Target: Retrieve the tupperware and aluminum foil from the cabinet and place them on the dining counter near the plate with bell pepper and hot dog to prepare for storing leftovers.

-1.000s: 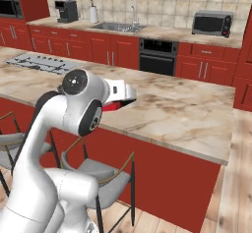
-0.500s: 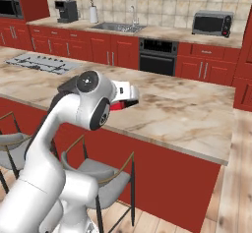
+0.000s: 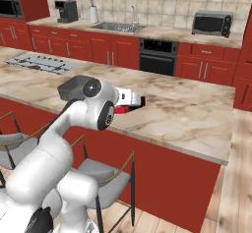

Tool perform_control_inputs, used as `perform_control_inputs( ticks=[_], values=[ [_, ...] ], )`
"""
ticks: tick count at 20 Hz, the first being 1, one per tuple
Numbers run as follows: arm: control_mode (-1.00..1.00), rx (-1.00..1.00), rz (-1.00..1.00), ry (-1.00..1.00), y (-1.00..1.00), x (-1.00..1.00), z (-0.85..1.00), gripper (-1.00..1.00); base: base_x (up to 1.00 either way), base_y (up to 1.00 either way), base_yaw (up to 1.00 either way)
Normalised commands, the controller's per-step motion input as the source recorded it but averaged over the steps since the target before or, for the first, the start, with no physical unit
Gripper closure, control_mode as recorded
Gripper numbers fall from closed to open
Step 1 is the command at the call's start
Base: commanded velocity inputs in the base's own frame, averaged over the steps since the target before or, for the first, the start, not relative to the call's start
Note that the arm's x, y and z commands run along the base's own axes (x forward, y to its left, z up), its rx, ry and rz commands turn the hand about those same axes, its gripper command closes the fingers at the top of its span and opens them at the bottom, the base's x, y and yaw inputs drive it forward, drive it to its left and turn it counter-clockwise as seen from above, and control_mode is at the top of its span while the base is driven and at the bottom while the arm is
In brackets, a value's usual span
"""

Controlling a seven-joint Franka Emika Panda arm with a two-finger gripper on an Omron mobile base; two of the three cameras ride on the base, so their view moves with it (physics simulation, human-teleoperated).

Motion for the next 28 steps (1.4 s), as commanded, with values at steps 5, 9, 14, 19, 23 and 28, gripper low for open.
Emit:
perform_control_inputs(
  ticks=[5, 9, 14, 19, 23, 28],
  values=[
    [-1.0, 0.03, -0.08, 0.11, 0.0, 0.63, -0.41, 1.0, 0.0, 0.0, 0.0],
    [-1.0, 0.05, -0.04, 0.17, 0.0, 0.38, -0.59, 1.0, 0.0, 0.0, 0.0],
    [-1.0, 0.04, -0.02, 0.13, 0.0, 0.44, -0.49, 1.0, 0.0, 0.0, 0.0],
    [-1.0, 0.03, -0.03, 0.08, 0.0, 0.59, -0.21, -1.0, 0.0, 0.0, 0.0],
    [-1.0, 0.0, -0.06, 0.05, 0.0, 0.34, 0.06, -1.0, 0.0, 0.0, 0.0],
    [-1.0, 0.0, -0.06, 0.02, 0.01, -0.31, 0.32, -1.0, 0.0, 0.0, 0.0]
  ],
)
